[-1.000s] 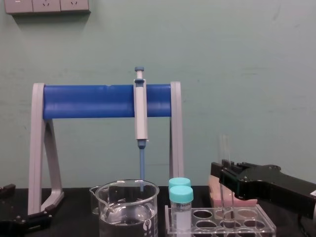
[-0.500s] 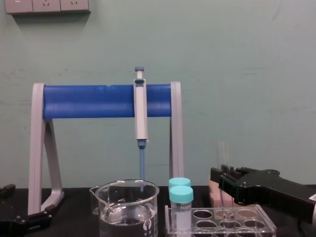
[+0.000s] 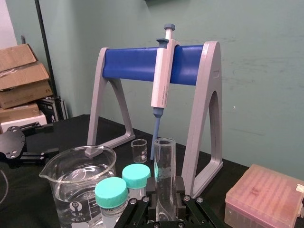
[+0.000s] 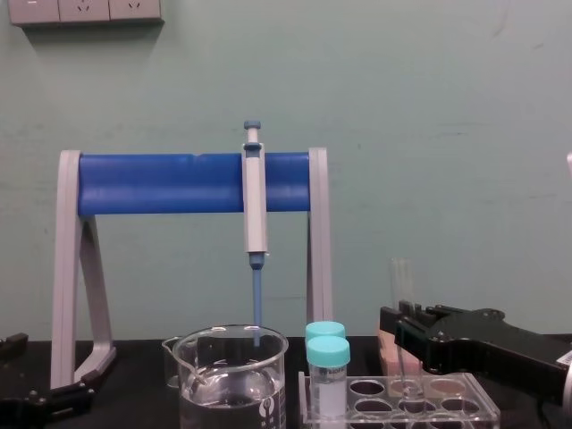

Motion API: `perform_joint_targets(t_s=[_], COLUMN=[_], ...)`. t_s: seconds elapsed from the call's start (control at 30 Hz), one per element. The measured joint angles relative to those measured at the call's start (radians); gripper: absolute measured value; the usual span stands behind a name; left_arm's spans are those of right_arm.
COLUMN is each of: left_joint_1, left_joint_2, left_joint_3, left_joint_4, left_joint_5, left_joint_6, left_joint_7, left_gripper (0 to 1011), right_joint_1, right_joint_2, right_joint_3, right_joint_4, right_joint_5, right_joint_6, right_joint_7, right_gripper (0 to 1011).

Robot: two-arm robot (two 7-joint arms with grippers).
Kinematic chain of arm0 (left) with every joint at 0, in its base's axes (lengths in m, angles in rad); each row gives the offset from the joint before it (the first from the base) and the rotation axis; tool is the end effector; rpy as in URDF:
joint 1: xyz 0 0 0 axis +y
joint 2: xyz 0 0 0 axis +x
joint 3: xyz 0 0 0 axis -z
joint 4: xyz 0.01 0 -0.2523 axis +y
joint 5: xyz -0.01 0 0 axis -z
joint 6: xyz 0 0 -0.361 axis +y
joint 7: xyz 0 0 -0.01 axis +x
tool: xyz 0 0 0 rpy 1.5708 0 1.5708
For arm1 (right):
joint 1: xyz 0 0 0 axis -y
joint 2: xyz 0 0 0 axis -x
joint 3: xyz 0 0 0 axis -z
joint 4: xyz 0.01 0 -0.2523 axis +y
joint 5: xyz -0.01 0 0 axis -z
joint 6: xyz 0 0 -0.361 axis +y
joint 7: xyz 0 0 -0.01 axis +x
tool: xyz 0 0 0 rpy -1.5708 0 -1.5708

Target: Hold the test tube with one hand and immerse one end into the beaker, then return it to the test tube rack.

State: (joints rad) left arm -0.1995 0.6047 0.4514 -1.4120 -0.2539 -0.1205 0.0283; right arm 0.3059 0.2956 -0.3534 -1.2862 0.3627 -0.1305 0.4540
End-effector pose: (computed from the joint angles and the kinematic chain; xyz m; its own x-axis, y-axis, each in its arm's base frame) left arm 0.4013 0.0474 -0.2819 0.2923 0.8803 0.3737 -0.9553 0.2873 0.0703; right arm 0.4415 0.0137 -0.2649 0.6388 -0.7686 0.0340 0.7674 0.6397 0.0426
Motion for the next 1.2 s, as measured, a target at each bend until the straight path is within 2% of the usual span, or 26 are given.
perform_joint_targets(t_s=[0.33, 0.47, 0.6, 0.7, 0.73, 0.8, 0.83, 0.93, 1.2], left_joint_1=[0.0, 0.0, 0.0, 0.0, 0.0, 0.0, 0.0, 0.0, 0.0], left_joint_2=[0.0, 0.0, 0.0, 0.0, 0.0, 0.0, 0.0, 0.0, 0.0], left_joint_3=[0.0, 0.0, 0.0, 0.0, 0.0, 0.0, 0.0, 0.0, 0.0], left_joint_4=[0.0, 0.0, 0.0, 0.0, 0.0, 0.0, 0.0, 0.0, 0.0], left_joint_5=[0.0, 0.0, 0.0, 0.0, 0.0, 0.0, 0.0, 0.0, 0.0], left_joint_6=[0.0, 0.0, 0.0, 0.0, 0.0, 0.0, 0.0, 0.0, 0.0], left_joint_7=[0.0, 0.0, 0.0, 0.0, 0.0, 0.0, 0.0, 0.0, 0.0], left_gripper=[1000, 1000, 1000, 1000, 1000, 1000, 1000, 1000, 1000], right_joint_1=[-0.001, -0.001, -0.002, -0.002, -0.002, -0.002, -0.002, -0.002, -0.002], right_joint_2=[0.0, 0.0, 0.0, 0.0, 0.0, 0.0, 0.0, 0.0, 0.0], right_joint_3=[0.0, 0.001, 0.001, 0.001, 0.001, 0.001, 0.001, 0.001, 0.001], right_joint_4=[0.0, 0.0, -0.001, -0.001, -0.001, -0.001, -0.001, -0.002, -0.002], right_joint_5=[0.001, 0.002, 0.002, 0.003, 0.003, 0.003, 0.003, 0.004, 0.004], right_joint_6=[0.0, -0.001, -0.001, -0.001, -0.001, -0.001, -0.001, -0.001, -0.001], right_joint_7=[0.0, 0.0, 0.0, 0.0, 0.0, 0.0, 0.001, 0.001, 0.001], right_gripper=[241, 338, 504, 567, 628, 668, 728, 821, 1003])
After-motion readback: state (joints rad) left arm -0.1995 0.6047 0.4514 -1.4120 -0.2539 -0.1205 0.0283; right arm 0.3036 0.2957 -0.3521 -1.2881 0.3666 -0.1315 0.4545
